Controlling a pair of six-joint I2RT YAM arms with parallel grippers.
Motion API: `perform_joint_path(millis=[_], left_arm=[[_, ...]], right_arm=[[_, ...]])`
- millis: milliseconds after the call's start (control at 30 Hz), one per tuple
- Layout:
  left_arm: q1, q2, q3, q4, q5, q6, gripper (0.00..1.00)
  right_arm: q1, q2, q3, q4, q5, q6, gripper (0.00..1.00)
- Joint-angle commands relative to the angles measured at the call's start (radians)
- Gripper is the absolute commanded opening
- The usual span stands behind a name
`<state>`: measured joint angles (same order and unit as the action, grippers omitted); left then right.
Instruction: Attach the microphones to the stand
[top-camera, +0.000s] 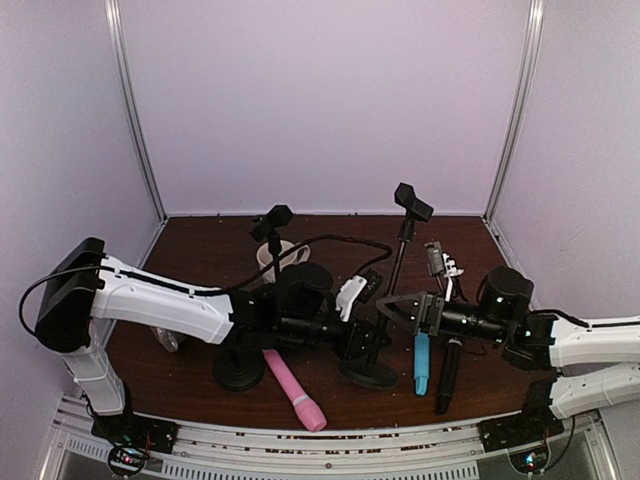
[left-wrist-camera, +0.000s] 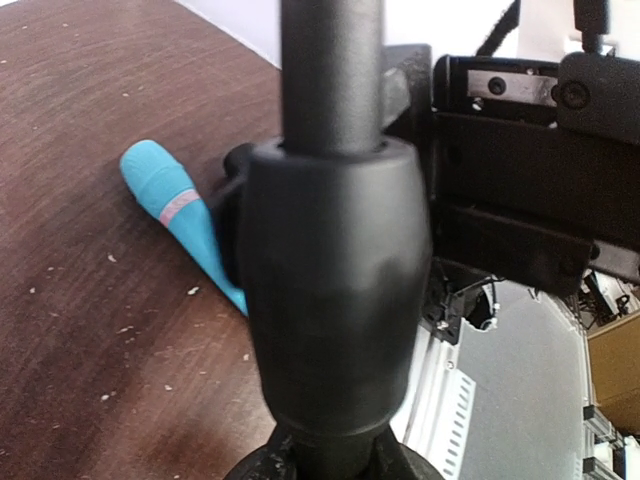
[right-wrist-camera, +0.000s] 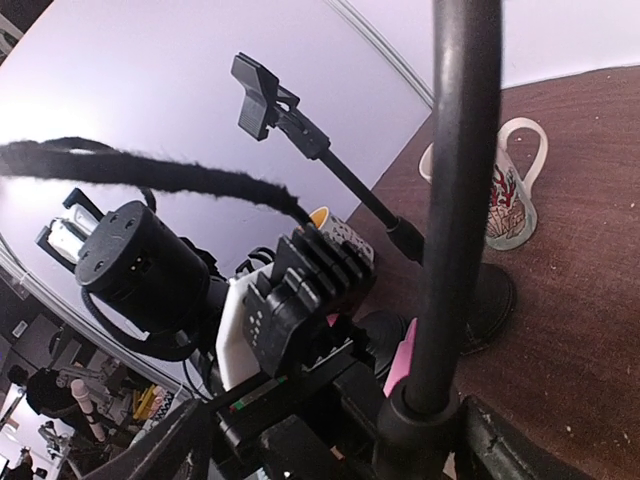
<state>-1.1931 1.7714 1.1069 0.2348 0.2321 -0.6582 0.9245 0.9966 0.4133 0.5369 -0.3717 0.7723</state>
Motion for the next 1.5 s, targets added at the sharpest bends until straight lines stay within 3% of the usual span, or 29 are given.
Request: perform_joint_path(millis=[0, 167, 267, 567, 867, 1100, 1467], left_arm=[[0.020, -0.012, -0.004, 0.091, -0.042, -0.040, 0.00], [0.021, -0.024, -0.017, 0.096, -0.042, -0.026, 0.00], [0.020, -0.031, -0.019, 0.111, 0.005, 0.011, 0.00], [0.018, -0.062, -0.021, 0.099, 0.134, 0.066, 0.00], [0.016, -0.063, -0.015, 0.090, 0.131, 0.032, 0.00], [0.015, -0.065, -0.015, 0.054, 0.053, 0.022, 0.00], [0.018, -0.066, -0.031, 0.036, -0.004, 0.028, 0.00]], right_arm=[[0.042, -0.179, -0.022, -0.150, 0.012, 0.073, 0.84], [0.039, -0.392, -0.017, -0.371, 0.088, 0.042, 0.83], [0.027, -0.402, 0.000, -0.489, 0.191, -0.055, 0.85], [-0.002, -0.115, 0.010, -0.205, 0.095, -0.097, 0.92], [0.000, 0.059, 0.040, 0.026, -0.033, -0.084, 0.90], [0.049, 0.000, -0.014, 0.039, -0.048, -0.026, 0.87], [0.116, -0.271, -0.086, -0.176, 0.036, 0.050, 0.82]])
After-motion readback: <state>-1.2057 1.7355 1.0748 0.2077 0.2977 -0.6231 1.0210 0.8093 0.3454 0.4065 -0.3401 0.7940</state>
